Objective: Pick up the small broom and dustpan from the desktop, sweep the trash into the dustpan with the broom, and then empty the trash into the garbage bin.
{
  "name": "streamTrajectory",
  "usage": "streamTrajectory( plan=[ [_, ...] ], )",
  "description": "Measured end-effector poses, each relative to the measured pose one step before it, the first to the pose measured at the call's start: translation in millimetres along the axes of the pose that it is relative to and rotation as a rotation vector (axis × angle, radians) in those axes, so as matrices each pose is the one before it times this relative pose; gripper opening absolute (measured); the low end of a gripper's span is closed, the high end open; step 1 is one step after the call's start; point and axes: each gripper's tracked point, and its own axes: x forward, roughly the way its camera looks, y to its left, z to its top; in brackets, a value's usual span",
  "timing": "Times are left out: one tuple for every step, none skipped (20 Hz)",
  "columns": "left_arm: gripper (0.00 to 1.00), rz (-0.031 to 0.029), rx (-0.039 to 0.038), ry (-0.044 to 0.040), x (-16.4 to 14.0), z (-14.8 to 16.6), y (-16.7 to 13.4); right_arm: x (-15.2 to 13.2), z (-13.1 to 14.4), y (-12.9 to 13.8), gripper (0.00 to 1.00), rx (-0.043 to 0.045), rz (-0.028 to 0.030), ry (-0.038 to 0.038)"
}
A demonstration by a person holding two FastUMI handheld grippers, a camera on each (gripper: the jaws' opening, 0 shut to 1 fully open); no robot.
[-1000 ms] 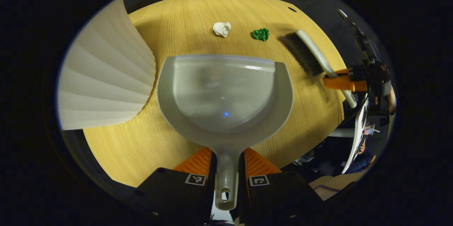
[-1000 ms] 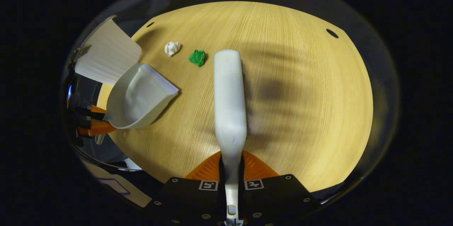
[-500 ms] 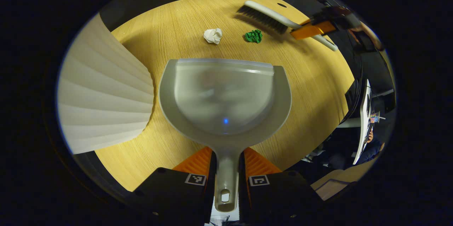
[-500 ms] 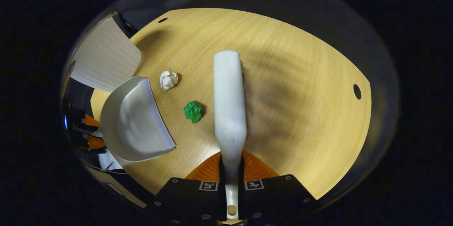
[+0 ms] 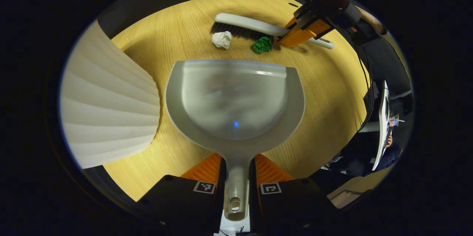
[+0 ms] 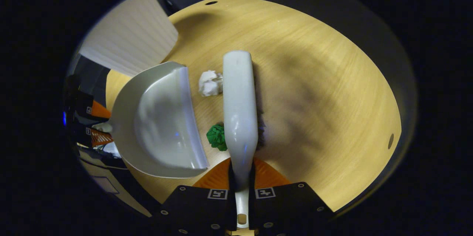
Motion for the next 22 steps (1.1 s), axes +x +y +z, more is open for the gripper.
streamTrajectory(
  plan=[
    [0.3,0.00103,0.00385,-0.00222,-0.74,0.06,0.28,1.64,-0.81,9.37,0.12,-0.03773,0.01954,0.00999],
    [0.29,-0.00009,0.00222,-0.00172,0.71,0.65,0.74,2.7,-0.44,10.62,0.12,-0.03113,0.01923,0.0096],
    [0.3,-0.00141,0.00133,-0.00039,0.86,0.1,0.39,3.47,-0.24,9.48,0.12,-0.03016,0.01891,0.00717],
    [0.3,-0.00006,0.00296,-0.00193,1.1,0.54,0.06,0.64,-2.24,5.8,0.12,-0.03105,0.02165,0.0171],
    [0.29,0.00123,0.0026,0.00314,0.04,-1.77,0.44,4.07,-4.33,1.39,0.12,-0.03769,0.00326,0.01159],
    [0.3,0.00108,0.00478,-0.00087,1.04,0.01,0.82,2.23,-0.88,2.33,0.12,-0.03125,0.00009,0.00415],
    [0.29,0.00091,0.00232,-0.00073,1.9,0.1,-0.3,-2.84,0.67,2.02,0.12,-0.02159,0.01388,-0.00275],
    [0.3,0.0023,-0.00453,-0.00312,1.18,1.77,1.11,-3.45,3.34,4.84,0.12,-0.01751,0.02619,-0.0014],
    [0.29,0.0011,-0.00944,-0.00317,0.39,1.26,-1.21,-1.36,1.41,5.44,0.12,-0.00693,0.01925,0.0052],
    [0.3,-0.00209,0.00281,-0.0061,0.79,-2.38,0.16,-14.56,3.79,0.05,0.12,-0.00422,-0.00599,-0.00023],
    [0.29,0.00084,0.00146,-0.01025,0.84,0.17,0.77,13.0,-4.77,-9.58,0.12,0.00468,-0.03013,-0.00437],
    [0.3,0.00051,-0.00669,-0.00773,1.72,-1.84,-0.94,-3.06,-1.27,-4.34,0.12,0.03644,-0.02118,-0.00069],
    [0.3,0.00092,-0.00557,-0.0125,0.57,0.64,-0.31,-3.5,0.91,-11.93,0.12,0.0553,-0.0181,-0.01839],
    [0.28,-0.00101,-0.0054,-0.00645,-0.59,0.38,-1.4,-4.74,0.04,-12.09,0.12,0.06009,-0.02002,-0.0248],
    [0.28,0.00074,-0.00793,-0.00514,-0.62,-0.79,0.64,-6.48,-0.51,-14.11,0.12,0.06418,-0.01329,-0.02521],
    [0.28,-0.00385,-0.01166,-0.00089,0.02,-0.35,-1.34,-6.39,-3.85,-14.39,0.12,0.06763,-0.01257,-0.0284],
    [0.28,-0.0029,-0.0102,-0.0042,-1.0,1.99,-0.08,-6.87,-4.75,-14.1,0.12,0.05822,-0.01595,-0.02003],
    [0.28,-0.00568,-0.01076,-0.01499,-0.36,3.97,-1.44,-3.07,-11.73,-12.22,0.12,0.05757,-0.01454,-0.01636],
    [0.28,-0.00974,-0.00473,-0.00232,-1.73,1.31,-0.97,-5.04,-7.42,-15.52,0.12,0.06095,-0.00771,-0.01264],
    [0.27,-0.00914,-0.00351,-0.01277,-1.26,4.75,-1.14,1.68,-10.3,-10.26,0.12,0.05606,-0.00578,-0.01235],
    [0.28,-0.00701,-0.00351,-0.01184,-3.42,0.24,-0.03,0.11,-9.6,-9.29,0.12,0.05257,0.00082,-0.00622],
    [0.27,-0.00799,-0.00123,-0.0165,-2.89,3.88,-1.92,4.48,-9.85,-7.39,0.12,0.03889,0.00506,-0.00659]
  ],
)
